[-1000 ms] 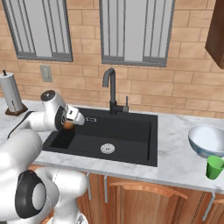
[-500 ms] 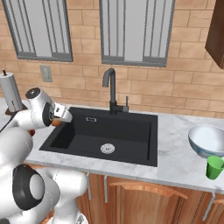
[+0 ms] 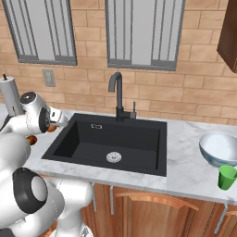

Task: Remove the mango and tangerine from the sink. Then move the bowl and cup from the counter to the sink for washing.

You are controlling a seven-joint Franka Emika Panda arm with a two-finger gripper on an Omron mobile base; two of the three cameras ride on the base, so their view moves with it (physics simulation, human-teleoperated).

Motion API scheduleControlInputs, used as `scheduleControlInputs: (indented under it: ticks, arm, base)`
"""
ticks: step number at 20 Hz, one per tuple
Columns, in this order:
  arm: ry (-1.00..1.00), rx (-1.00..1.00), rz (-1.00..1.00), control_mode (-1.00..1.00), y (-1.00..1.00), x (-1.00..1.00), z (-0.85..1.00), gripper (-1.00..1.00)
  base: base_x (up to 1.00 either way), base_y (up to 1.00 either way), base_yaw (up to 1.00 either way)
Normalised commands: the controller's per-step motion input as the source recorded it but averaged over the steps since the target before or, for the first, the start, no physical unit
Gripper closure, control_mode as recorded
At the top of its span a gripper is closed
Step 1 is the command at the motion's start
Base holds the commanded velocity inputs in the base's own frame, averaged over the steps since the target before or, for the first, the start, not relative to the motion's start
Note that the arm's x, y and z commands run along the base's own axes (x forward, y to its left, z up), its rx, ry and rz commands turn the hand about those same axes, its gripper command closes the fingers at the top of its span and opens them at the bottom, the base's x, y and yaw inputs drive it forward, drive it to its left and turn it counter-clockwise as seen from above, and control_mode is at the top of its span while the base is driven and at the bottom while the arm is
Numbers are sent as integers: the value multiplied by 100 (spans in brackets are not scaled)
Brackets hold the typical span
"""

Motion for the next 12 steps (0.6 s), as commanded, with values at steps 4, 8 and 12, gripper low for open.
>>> scheduleControlInputs:
  ticks: [4,8,12]
  arm:
    - [-3,9,10,-100,28,0,3,100]
    - [-6,7,11,-100,30,0,0,100]
    - [-6,6,8,-100,32,0,0,100]
  base:
    - [0,0,0]
    - [0,0,0]
    - [0,0,0]
